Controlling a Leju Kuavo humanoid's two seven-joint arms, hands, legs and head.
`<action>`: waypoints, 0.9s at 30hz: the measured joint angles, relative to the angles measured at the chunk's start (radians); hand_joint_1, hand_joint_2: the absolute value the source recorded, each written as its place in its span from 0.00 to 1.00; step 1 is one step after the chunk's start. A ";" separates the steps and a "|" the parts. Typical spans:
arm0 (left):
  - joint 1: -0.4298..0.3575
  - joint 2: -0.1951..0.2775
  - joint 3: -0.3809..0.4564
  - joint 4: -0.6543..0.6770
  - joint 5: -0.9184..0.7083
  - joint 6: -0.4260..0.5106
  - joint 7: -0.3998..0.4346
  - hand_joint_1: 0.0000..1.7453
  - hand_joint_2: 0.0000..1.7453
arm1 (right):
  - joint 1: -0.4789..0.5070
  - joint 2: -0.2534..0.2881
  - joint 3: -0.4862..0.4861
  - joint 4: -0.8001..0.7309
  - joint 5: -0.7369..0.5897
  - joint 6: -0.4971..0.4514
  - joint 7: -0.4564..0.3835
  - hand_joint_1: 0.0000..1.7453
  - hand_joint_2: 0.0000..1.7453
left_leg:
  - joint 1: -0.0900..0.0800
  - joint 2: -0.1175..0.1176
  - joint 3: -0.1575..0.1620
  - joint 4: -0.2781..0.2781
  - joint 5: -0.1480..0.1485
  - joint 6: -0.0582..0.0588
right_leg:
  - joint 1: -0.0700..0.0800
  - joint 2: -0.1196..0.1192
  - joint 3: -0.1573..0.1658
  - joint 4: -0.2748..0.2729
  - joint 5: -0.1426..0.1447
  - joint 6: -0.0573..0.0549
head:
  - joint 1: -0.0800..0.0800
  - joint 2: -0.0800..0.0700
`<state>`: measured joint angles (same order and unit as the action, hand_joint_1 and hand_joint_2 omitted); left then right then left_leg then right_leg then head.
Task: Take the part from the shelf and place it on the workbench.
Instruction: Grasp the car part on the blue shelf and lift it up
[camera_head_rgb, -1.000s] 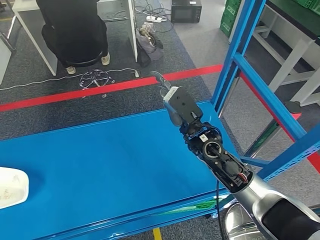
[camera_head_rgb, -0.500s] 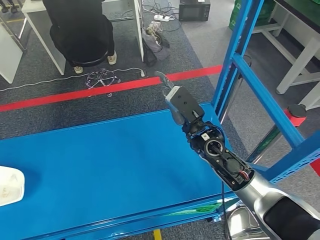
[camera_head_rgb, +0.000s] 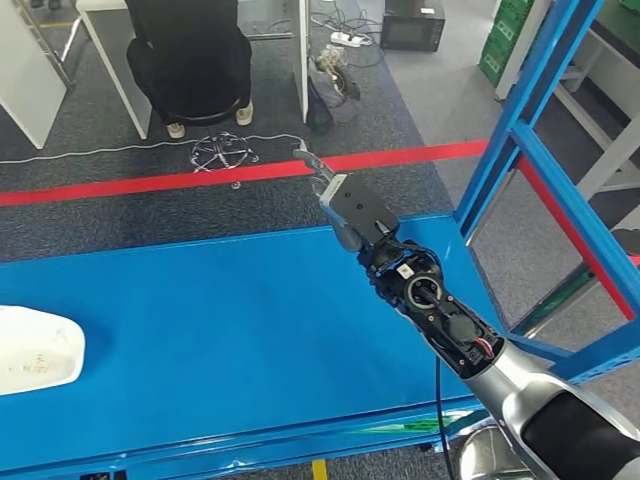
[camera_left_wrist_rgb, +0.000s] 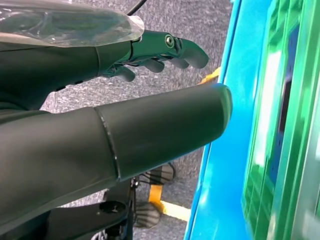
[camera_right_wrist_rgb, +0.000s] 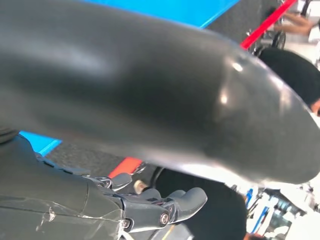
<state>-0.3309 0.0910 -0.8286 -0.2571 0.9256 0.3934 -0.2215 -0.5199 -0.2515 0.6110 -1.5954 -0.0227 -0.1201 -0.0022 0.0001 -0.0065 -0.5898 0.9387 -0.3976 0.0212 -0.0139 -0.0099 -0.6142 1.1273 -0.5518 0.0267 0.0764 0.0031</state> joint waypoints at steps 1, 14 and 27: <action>0.001 0.000 0.000 0.000 0.000 0.000 -0.001 0.00 0.00 | -0.003 0.000 0.000 0.005 0.000 0.004 0.001 0.00 0.00 | -0.001 -0.004 0.000 0.000 -0.001 0.003 | 0.000 0.003 -0.036 0.075 -0.029 0.002 | 0.002 0.000; 0.006 0.005 0.000 0.000 0.004 0.000 -0.002 0.00 0.00 | -0.040 0.000 0.010 0.049 -0.006 0.026 0.010 0.00 0.00 | -0.002 -0.026 -0.037 0.091 -0.055 -0.038 | -0.006 0.017 0.065 -0.163 0.111 -0.034 | -0.001 0.000; 0.011 0.010 0.000 0.000 0.008 -0.003 -0.014 0.00 0.00 | -0.050 0.000 0.027 0.071 -0.006 0.033 0.009 0.00 0.00 | -0.002 0.017 -0.010 0.010 -0.001 -0.020 | 0.002 -0.044 0.072 -0.159 0.090 -0.008 | 0.002 0.000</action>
<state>-0.3196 0.1014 -0.8286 -0.2571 0.9337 0.3902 -0.2356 -0.5697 -0.2518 0.6377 -1.5241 -0.0286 -0.0875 0.0070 -0.0017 0.0110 -0.6001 0.9490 -0.3987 0.0011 -0.0118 -0.0536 -0.5423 0.9686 -0.4614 0.0184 0.0782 0.0031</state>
